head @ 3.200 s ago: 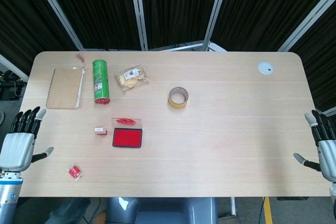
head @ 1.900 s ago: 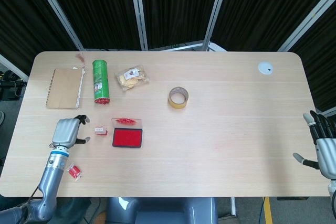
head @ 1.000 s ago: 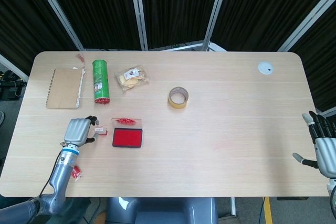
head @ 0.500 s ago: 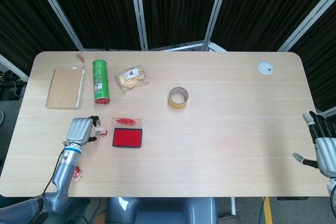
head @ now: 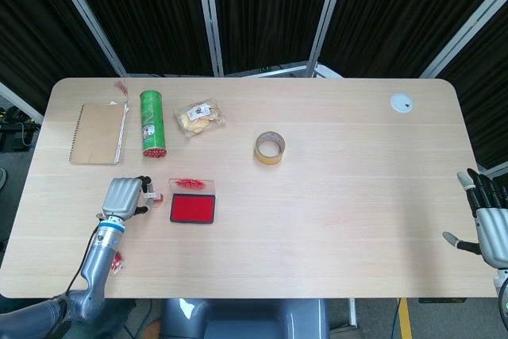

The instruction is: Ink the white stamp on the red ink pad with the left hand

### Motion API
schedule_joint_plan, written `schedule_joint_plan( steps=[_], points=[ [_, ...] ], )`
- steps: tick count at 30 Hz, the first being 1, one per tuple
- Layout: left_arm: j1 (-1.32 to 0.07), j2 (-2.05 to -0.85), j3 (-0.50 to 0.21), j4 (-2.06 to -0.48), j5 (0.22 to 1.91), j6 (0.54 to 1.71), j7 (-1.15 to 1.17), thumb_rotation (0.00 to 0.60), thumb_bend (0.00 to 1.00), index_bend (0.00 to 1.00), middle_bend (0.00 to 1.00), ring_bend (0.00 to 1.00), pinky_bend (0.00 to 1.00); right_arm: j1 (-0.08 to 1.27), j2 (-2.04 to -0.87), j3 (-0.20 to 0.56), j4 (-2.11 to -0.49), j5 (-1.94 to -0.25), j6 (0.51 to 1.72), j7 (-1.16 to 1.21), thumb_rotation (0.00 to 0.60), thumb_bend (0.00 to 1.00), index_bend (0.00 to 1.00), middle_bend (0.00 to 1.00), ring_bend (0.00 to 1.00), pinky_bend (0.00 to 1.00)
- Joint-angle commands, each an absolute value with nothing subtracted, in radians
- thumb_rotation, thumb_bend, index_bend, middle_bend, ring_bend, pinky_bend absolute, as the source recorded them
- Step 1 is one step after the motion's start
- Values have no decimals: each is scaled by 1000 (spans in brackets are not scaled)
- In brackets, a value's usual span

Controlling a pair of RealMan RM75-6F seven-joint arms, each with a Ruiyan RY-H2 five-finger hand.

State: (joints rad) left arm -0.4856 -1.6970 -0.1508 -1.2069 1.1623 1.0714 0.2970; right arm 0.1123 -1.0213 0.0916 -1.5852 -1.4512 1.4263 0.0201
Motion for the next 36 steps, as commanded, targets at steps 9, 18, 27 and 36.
schedule_joint_plan(
  steps=[9, 18, 27, 36],
  points=[
    [-482, -1635, -147, -1309, 1192, 1061, 225, 600, 460, 573, 540, 904, 953, 113, -1021, 91, -1586, -1449, 1423, 22, 600, 0, 0, 0, 0, 0],
    [-484, -1518, -131, -1525, 1226, 1036, 191, 600, 526, 583, 547, 904, 953, 112, -1017, 90, -1591, -1451, 1423, 30, 600, 0, 0, 0, 0, 0],
    [-516, -1558, -128, -1536, 1176, 1004, 256, 600, 529, 589, 554, 904, 953, 113, -1016, 93, -1590, -1444, 1420, 35, 600, 0, 0, 0, 0, 0],
    [-549, -1617, -152, -1499, 1103, 996, 319, 600, 533, 602, 565, 904, 953, 116, -1017, 96, -1584, -1433, 1412, 39, 600, 0, 0, 0, 0, 0]
  ],
)
